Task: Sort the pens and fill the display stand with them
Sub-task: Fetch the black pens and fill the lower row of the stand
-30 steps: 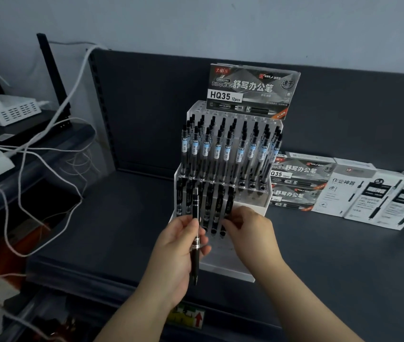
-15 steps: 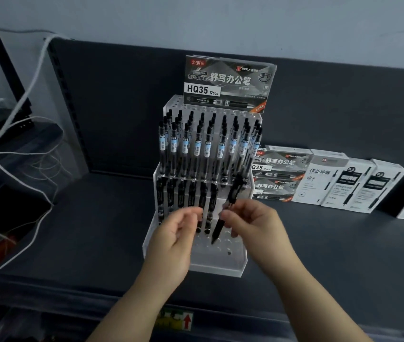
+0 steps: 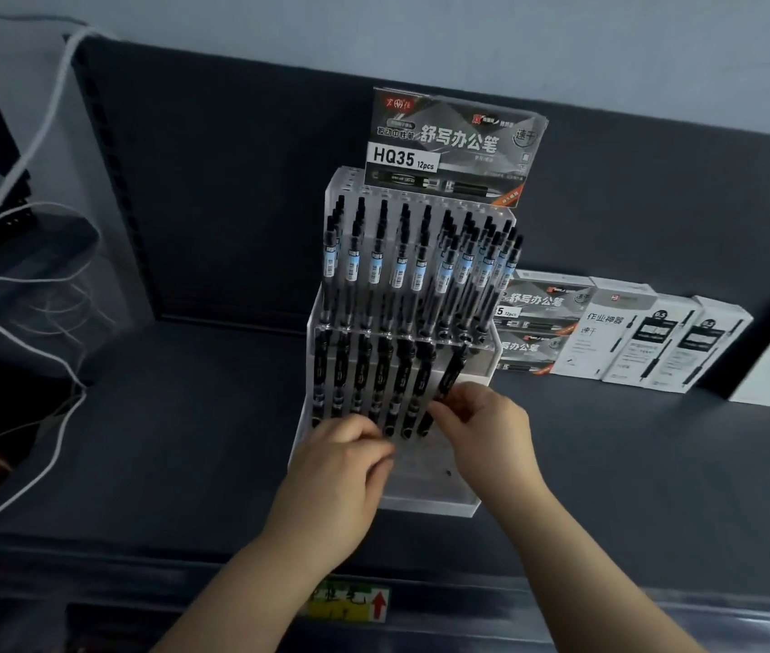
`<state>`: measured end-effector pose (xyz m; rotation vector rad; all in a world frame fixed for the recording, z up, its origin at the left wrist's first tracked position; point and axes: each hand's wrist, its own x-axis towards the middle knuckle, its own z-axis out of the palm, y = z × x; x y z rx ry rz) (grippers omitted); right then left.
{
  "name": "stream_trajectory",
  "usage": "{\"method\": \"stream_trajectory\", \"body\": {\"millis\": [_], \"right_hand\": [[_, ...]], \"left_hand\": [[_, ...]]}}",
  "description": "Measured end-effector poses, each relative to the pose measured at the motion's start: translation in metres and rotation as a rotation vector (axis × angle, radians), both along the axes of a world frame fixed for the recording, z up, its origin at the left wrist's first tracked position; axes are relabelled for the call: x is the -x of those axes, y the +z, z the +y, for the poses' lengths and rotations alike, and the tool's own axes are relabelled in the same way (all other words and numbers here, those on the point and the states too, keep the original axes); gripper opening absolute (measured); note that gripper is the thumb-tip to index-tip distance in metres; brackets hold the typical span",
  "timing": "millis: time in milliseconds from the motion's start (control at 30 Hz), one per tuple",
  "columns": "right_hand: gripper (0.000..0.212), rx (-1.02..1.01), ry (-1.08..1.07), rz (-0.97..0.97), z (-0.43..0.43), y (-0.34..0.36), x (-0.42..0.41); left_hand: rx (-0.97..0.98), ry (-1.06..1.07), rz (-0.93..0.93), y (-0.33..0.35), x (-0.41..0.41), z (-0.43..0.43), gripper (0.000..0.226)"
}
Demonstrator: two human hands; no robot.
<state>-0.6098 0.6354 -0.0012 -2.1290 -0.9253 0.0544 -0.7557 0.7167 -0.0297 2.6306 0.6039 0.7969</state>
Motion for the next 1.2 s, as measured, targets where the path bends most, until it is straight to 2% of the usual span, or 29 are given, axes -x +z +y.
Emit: {"method": "stream_trajectory", "body": {"millis": [133, 400, 600, 700, 833, 900, 967, 1067, 1200], "right_hand": [[0.023, 0.058, -0.023, -0.066, 0.002, 0.003, 0.004], [0.018, 0.196, -0.016, -0.155, 0.007, 0.011, 0.012], [0.014, 0.150, -0.049, -0.063, 0.006, 0.007, 0.013], [0.024, 0.091, -0.049, 0.008, -0.004, 0.005, 0.015], [0.033, 0.105, -0.041, -0.060, -0.048, -0.003, 0.008], [0.042, 0.135, -0.045, -0.085, -0.080, -0.008, -0.002], [0.050, 0.167, -0.050, -0.080, -0.116, -0.012, -0.015], [0.060, 0.232, -0.049, -0.093, -0.178, -0.016, -0.040], [0.069, 0.304, -0.097, -0.097, -0.280, -0.019, -0.085]], "left_hand": [[0.017, -0.039, 0.010, 0.000, 0.001, 0.004, 0.012], [0.015, -0.084, 0.014, -0.002, 0.002, 0.010, 0.013], [0.027, -0.078, 0.019, -0.001, 0.004, 0.009, 0.014], [0.053, -0.082, 0.047, 0.001, 0.004, 0.011, 0.016], [0.151, -0.014, -0.005, 0.007, 0.003, 0.005, 0.021], [0.104, 0.034, -0.072, 0.015, -0.007, -0.010, 0.020], [0.070, -0.006, -0.116, 0.023, -0.029, -0.040, 0.020], [0.091, -0.136, -0.046, 0.026, -0.073, -0.103, 0.027], [0.079, -0.267, 0.151, 0.018, -0.139, -0.202, 0.046]]}}
